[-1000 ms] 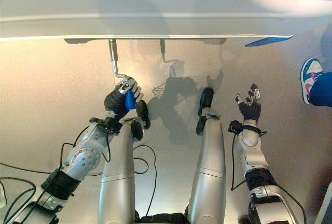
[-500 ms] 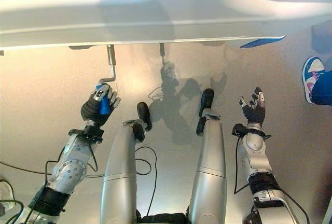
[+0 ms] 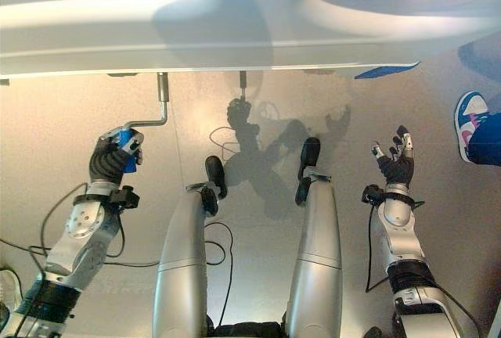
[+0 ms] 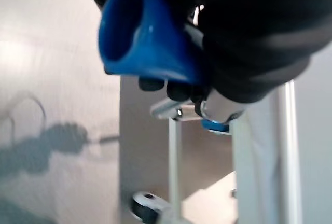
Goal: Raise the hospital bed
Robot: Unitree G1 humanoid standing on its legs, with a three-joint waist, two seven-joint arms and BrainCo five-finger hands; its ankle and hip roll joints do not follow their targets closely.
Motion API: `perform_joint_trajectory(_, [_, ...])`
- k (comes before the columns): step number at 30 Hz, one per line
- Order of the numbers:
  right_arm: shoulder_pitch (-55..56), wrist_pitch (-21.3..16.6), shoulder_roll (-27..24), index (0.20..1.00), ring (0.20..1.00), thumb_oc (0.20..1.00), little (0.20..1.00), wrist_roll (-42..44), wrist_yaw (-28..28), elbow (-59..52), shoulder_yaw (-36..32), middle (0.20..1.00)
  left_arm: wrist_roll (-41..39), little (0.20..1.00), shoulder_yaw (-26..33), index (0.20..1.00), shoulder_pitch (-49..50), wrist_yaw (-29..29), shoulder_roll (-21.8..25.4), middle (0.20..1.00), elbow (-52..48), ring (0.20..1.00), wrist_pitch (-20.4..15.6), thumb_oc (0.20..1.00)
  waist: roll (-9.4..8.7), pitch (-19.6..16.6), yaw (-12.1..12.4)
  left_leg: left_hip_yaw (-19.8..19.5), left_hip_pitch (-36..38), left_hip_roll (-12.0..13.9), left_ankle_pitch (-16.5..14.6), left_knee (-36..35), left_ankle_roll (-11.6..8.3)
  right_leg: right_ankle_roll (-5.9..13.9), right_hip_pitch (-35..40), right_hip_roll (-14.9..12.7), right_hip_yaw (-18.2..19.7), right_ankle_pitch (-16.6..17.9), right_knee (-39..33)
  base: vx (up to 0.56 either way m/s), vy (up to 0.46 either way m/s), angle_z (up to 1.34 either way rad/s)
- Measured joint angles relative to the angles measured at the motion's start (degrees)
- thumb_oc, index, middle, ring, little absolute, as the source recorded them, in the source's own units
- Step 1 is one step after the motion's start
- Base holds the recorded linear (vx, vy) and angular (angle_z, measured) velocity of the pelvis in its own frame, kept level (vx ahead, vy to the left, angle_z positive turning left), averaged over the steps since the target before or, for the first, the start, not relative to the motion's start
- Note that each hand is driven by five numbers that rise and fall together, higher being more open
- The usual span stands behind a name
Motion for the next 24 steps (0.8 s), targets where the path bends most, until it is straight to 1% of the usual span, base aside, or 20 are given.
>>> perform_joint_trajectory(2, [0.0,-0.1,-0.6,1.000,1.000,1.000,1.000,0.0,0.2,-0.1,-0.1,1.000,1.5,0.200,0.0,0.200,-0.2,0.0,0.6,0.200,0.8,0.200,0.0,0.200,0.11,0.0,0.0,0.0,0.1,0.1,0.0,-0.1,0.00,-0.26,0.1,0.2,0.0,-0.1,-0.1,0.01,0.013,-0.02])
perform_joint_trajectory(5, [0.1,-0.3,-1.0,1.000,1.000,1.000,1.000,0.0,0.2,0.0,-1.0,1.000,12.7,0.200,0.4,0.200,-1.7,0.7,3.1,0.200,4.9,0.200,0.4,0.200,0.16,0.0,-0.1,0.0,0.2,0.3,0.0,-0.4,-0.06,-0.63,0.1,0.4,-0.1,-0.1,-0.4,0.00,0.013,0.00])
perform_joint_trajectory(6, [0.1,-0.4,-1.1,1.000,1.000,1.000,1.000,0.0,0.2,0.0,-1.2,1.000,14.6,0.200,0.4,0.200,-2.4,1.3,2.6,0.200,6.2,0.200,0.3,0.200,0.32,-0.1,0.0,0.0,0.1,0.3,0.0,-0.5,-0.06,-0.62,0.1,0.5,-0.1,0.0,-0.7,0.01,0.039,-0.05])
perform_joint_trajectory(7, [-0.2,-0.4,-1.4,1.000,1.000,1.000,1.000,0.0,0.2,0.0,-1.2,1.000,16.9,0.200,0.2,0.200,-4.7,2.2,2.5,0.200,10.7,0.200,0.4,0.200,0.61,-0.1,0.0,0.1,0.1,0.4,0.0,-0.6,-0.05,-0.55,0.1,0.6,0.0,0.2,-1.0,0.01,0.016,-0.05])
perform_joint_trajectory(11, [-0.2,-0.4,-1.6,1.000,1.000,1.000,1.000,0.0,0.2,0.0,-1.3,1.000,23.9,0.200,0.1,0.200,-7.5,3.5,2.6,0.200,15.4,0.200,1.7,0.200,0.70,-0.1,0.0,0.1,-0.1,0.5,0.0,-0.7,-0.06,-0.52,0.0,0.8,0.1,0.4,-1.4,0.01,0.011,-0.03])
perform_joint_trajectory(12, [-0.4,-0.4,-1.6,1.000,1.000,1.000,1.000,0.0,0.2,0.0,-1.3,1.000,25.7,0.200,-0.8,0.200,-9.7,4.6,2.2,0.200,19.2,0.200,1.9,0.200,0.74,-0.1,0.0,0.2,-0.1,0.6,0.0,-0.8,-0.06,-0.52,-0.1,0.8,0.1,0.4,-1.6,0.01,-0.003,-0.03])
perform_joint_trajectory(15, [-1.2,-0.5,-2.0,1.000,1.000,1.000,1.000,0.0,0.2,0.0,-1.3,1.000,28.1,0.200,-1.7,0.200,-13.4,5.1,2.1,0.200,23.0,0.200,4.1,0.200,0.76,-0.1,-0.2,0.1,-0.9,0.7,0.0,-0.6,-0.08,-0.56,-0.9,0.9,0.1,0.5,-1.6,0.00,0.000,0.00])
perform_joint_trajectory(17, [-1.7,-0.4,-2.1,1.000,1.000,1.000,1.000,0.0,0.2,0.4,-1.1,1.000,28.4,0.200,-3.3,0.200,-16.9,6.0,1.1,0.200,28.3,0.200,4.5,0.200,0.86,-0.1,0.1,0.1,-1.2,0.7,0.1,-0.3,-0.50,-0.51,-1.0,1.0,0.1,0.5,-1.4,0.01,-0.013,-0.02])
perform_joint_trajectory(18, [-2.0,-0.5,-2.1,1.000,1.000,1.000,1.000,0.0,0.2,0.3,-1.0,1.000,28.7,0.200,-3.6,0.200,-18.4,6.1,0.5,0.200,30.2,0.200,5.5,0.200,0.85,-0.1,-0.1,0.0,-1.4,0.8,-0.1,0.1,-0.69,-0.53,-1.1,1.1,0.1,0.5,-1.1,0.02,-0.032,-0.03])
perform_joint_trajectory(21, [-2.3,-0.6,-2.3,1.000,1.000,1.000,1.000,0.1,0.1,0.5,-0.6,1.000,30.3,0.200,-5.1,0.200,-24.1,6.9,-1.9,0.200,38.5,0.200,6.9,0.200,0.84,-0.1,-0.3,-0.1,-2.0,0.9,-0.3,1.3,-0.84,-0.46,-1.7,1.1,0.2,0.4,-0.3,0.00,0.000,0.00])
perform_joint_trajectory(24, [-2.5,-0.6,-2.2,1.000,1.000,1.000,1.000,0.6,0.1,0.6,0.9,1.000,30.3,0.200,-6.3,0.200,-28.0,7.3,-4.1,0.200,44.4,0.200,8.4,0.200,0.77,-0.1,-0.7,-0.3,-2.6,1.0,-0.6,2.4,-0.57,-0.51,-2.0,1.2,0.3,0.4,0.4,0.01,-0.015,0.00])
